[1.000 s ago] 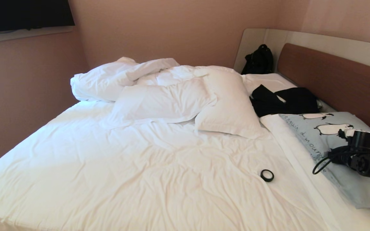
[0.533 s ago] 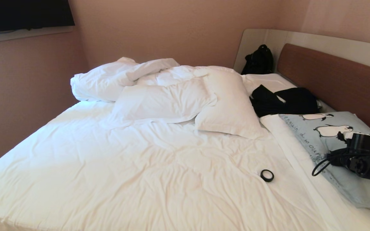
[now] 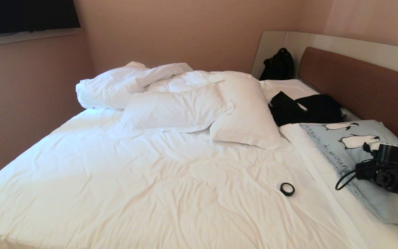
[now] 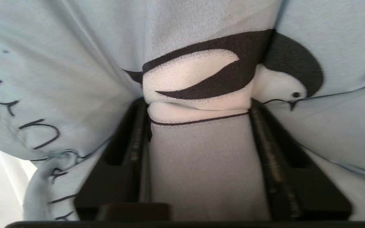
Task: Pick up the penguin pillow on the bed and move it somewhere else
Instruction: Pick up the pillow
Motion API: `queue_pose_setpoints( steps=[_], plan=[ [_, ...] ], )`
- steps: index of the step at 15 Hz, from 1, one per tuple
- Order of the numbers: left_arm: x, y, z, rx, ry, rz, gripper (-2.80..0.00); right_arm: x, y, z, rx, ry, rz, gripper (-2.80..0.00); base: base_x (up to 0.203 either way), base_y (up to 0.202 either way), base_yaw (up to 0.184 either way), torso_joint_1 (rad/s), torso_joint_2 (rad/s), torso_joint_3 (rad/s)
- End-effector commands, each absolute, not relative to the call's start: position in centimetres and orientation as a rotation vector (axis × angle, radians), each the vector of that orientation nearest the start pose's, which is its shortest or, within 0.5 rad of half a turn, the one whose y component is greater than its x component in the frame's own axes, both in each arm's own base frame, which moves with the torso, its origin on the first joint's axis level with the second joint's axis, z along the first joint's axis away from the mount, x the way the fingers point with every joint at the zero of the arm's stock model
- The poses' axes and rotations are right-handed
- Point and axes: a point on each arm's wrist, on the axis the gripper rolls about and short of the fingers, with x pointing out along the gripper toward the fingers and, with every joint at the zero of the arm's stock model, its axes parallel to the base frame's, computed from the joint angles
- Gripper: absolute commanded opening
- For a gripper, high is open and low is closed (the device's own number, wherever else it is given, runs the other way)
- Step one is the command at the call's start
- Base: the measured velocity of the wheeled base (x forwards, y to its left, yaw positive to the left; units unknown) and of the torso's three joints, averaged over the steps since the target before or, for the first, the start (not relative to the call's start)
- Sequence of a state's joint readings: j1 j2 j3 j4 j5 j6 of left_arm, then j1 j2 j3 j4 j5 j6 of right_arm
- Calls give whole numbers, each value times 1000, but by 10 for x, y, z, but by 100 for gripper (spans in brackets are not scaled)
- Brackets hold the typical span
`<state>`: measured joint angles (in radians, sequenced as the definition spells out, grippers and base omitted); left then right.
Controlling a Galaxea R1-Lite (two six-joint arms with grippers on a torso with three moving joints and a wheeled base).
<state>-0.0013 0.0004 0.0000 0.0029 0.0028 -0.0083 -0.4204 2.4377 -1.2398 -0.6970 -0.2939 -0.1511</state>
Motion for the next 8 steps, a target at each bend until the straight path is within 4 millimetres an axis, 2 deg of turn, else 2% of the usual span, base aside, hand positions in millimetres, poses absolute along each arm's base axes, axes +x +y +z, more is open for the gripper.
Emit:
queue_pose_setpoints(
  steps=[1, 8],
  plan=[
    [-23, 0, 75, -8, 5, 2, -280, 410, -190, 10, -111, 558, -660, -280, 0, 0, 0, 0, 0, 0],
    [-23, 0, 75, -8, 5, 2, -280, 410, -187, 29, -91, 511, -667, -280, 0, 0, 0, 0, 0, 0]
  ],
)
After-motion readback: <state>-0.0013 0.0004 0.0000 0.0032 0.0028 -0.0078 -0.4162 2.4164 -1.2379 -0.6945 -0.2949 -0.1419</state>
